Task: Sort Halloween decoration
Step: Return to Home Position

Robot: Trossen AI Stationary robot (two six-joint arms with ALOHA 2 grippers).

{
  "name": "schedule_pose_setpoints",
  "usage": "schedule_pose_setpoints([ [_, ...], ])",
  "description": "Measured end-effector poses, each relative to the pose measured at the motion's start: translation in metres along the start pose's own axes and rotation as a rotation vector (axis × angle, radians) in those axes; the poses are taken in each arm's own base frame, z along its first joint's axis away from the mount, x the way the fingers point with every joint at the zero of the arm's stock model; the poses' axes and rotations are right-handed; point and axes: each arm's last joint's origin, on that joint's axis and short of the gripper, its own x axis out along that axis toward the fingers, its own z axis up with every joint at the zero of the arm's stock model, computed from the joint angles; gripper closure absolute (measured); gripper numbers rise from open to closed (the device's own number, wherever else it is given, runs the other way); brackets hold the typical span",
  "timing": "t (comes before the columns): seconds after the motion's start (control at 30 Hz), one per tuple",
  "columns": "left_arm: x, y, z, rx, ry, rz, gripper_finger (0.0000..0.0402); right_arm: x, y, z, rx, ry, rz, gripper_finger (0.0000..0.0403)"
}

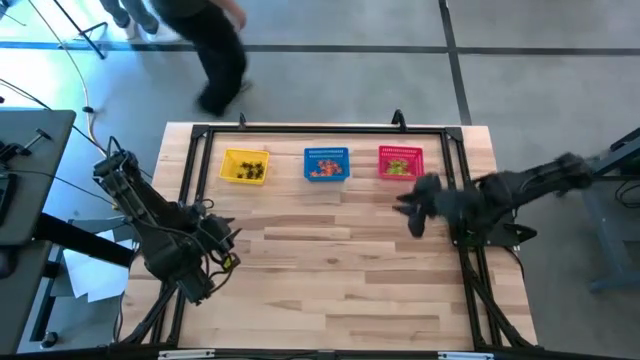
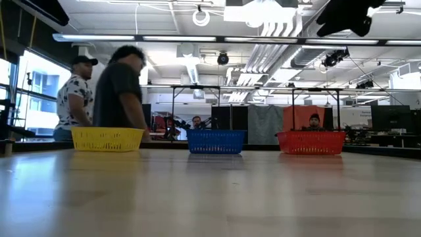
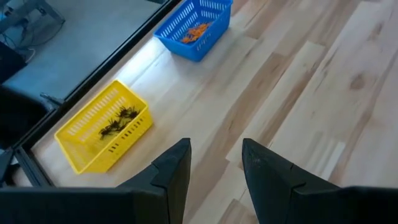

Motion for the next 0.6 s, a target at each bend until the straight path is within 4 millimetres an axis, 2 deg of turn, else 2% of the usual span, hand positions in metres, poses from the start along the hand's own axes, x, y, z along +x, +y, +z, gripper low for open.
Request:
schedule_pose_setpoints([
  [0.17,0.001,0.002,-0.009,0.008,-0.005,0.000,0.0268,-0.002,0.044,-0.038,-0.246,-0.011,0.012,0.0258],
  [0.3,0.000,0.002,-0.010,0.027,-0.008,-0.004,0.0268,-0.009,0.065,-0.062,-0.390,-0.067,0.014,0.0258],
  [0.4,0.000,0.002,-0.010,0.028,-0.016,-0.005,0.0268,-0.017,0.069,-0.070,-0.420,-0.116,0.010,0.0258],
  [0.6,0.000,0.002,-0.009,-0.010,-0.038,-0.008,0.0268,-0.028,0.058,-0.070,-0.419,-0.183,-0.048,0.0258],
])
